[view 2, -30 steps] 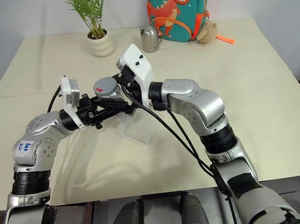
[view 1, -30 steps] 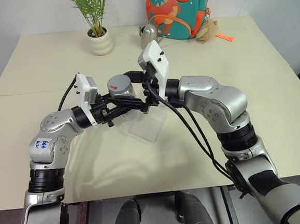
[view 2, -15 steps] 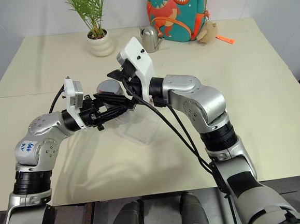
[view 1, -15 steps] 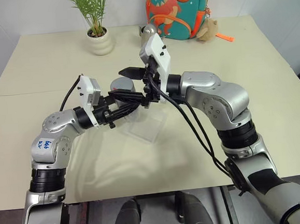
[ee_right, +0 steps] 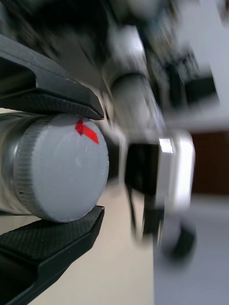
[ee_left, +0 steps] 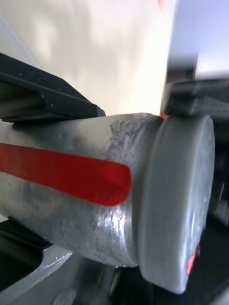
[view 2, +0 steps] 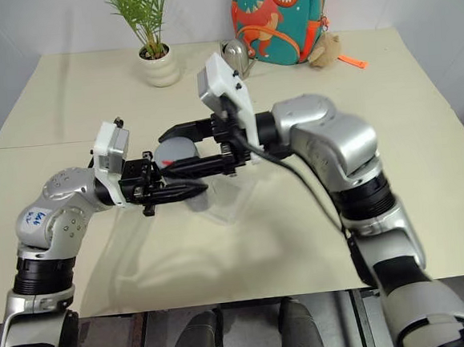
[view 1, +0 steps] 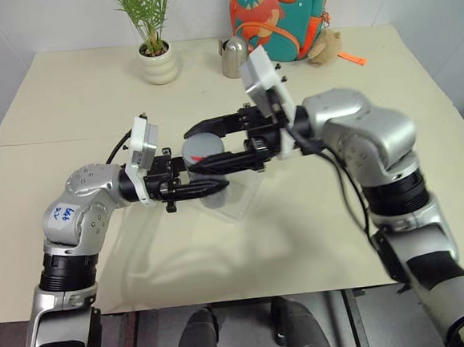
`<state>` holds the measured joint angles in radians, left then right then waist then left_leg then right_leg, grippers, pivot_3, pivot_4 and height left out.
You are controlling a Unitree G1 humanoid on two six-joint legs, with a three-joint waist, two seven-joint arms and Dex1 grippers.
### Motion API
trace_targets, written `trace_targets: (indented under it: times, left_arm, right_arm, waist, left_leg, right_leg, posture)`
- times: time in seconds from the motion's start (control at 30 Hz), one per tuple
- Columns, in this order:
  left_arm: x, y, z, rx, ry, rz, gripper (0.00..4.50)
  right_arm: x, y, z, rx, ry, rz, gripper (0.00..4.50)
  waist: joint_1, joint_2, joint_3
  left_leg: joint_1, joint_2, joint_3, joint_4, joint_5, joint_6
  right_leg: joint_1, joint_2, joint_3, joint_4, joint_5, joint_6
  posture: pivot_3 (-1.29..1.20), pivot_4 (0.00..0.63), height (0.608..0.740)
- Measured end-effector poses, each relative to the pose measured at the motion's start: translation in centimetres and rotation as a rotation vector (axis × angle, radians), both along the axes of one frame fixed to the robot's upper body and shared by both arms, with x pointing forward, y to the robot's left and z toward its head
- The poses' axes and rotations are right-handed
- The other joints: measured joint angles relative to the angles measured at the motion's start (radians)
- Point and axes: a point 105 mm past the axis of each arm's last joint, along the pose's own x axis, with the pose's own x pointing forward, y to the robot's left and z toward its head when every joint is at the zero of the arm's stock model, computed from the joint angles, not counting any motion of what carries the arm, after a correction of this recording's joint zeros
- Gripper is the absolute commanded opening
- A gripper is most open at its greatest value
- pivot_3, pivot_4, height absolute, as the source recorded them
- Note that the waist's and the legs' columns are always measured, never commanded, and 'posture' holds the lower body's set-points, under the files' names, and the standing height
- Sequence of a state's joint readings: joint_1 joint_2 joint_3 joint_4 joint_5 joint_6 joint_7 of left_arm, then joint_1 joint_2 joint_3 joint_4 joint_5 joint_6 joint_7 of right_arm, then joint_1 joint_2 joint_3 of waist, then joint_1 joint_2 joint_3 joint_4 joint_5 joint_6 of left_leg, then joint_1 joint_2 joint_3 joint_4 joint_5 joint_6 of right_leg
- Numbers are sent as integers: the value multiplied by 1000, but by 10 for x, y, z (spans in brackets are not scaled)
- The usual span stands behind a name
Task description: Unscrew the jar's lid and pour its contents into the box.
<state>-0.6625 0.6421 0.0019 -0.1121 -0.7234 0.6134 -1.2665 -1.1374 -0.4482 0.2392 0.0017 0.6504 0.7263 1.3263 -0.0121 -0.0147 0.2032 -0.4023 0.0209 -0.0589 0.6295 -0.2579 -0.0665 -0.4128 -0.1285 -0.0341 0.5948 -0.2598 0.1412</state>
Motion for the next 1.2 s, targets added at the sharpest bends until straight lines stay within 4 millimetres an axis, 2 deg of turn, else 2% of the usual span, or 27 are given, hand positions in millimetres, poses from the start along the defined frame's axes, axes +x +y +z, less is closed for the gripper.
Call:
trace_targets:
  times: [0.27, 0.33, 0.37, 0.47, 0.57, 0.7, 0.83, 1.03, 1.2]
  left_arm:
    - [-4, 0, -6, 15, 26, -38, 1931]
    - [-2, 2, -6, 6, 22, -16, 1931]
    - [-1, 5, -5, -10, 26, -2, 1931]
    - [12, 21, -3, -67, 26, 116, 1931]
    - [20, 28, 3, -108, -22, 193, 1931]
    - [26, 30, 1, -124, -41, 243, 1931]
    - [28, 30, -2, -113, -59, 261, 1931]
    - [29, 27, -10, -87, -50, 241, 1931]
    - [33, 28, -15, -68, -48, 249, 1931]
  right_arm:
    - [1, 0, -5, -37, 25, 62, 2555]
    - [3, 1, -6, -29, 33, 43, 3297]
    - [5, 0, -6, -31, 35, 20, 3513]
    - [18, -9, -2, 12, 38, -83, 4471]
    - [28, -12, 8, 88, 16, -165, 4471]
    - [31, -13, 12, 111, -12, -224, 4471]
    - [26, -3, 8, 118, -8, -258, 4471]
    - [23, 20, -11, 101, 28, -269, 4471]
    - [35, 27, -11, 103, -3, -312, 4471]
  waist:
    - [-15, 0, 0]
    - [-15, 0, 0]
    - [-15, 0, 0]
    - [-14, 0, 0]
    - [-14, 0, 0]
    - [-14, 0, 0]
    - [-15, 0, 0]
    - [-15, 0, 0]
    - [-15, 0, 0]
  left_leg:
    - [0, 0, 1, 0, 0, 0]
    - [0, 0, 1, 1, 0, 0]
    - [0, 0, 1, 1, 0, 0]
    - [0, 0, 1, 1, 0, 0]
    - [0, 0, 1, 1, 0, 0]
    - [0, 0, 1, 1, 0, 0]
    - [0, 0, 2, 1, 0, 0]
    - [0, 0, 2, 2, 0, 0]
    - [0, 0, 2, 2, 1, 0]
  right_leg:
    - [-1, 0, 2, 1, 0, 0]
    - [-1, 0, 2, 1, 0, 0]
    - [-1, 0, 3, 1, 0, 0]
    - [-1, 0, 3, 2, 0, 0]
    - [-1, 0, 3, 2, 0, 0]
    - [-1, 0, 3, 1, 0, 0]
    - [-1, 0, 3, 1, 0, 0]
    - [-2, 0, 4, 4, 0, 0]
    - [-2, 0, 5, 4, 0, 0]
  posture:
    - [0, 150, 740]
    - [0, 150, 740]
    - [0, 150, 740]
    - [0, 150, 740]
    - [0, 150, 740]
    - [0, 150, 740]
    - [0, 150, 740]
    - [0, 150, 740]
    - [0, 150, 740]
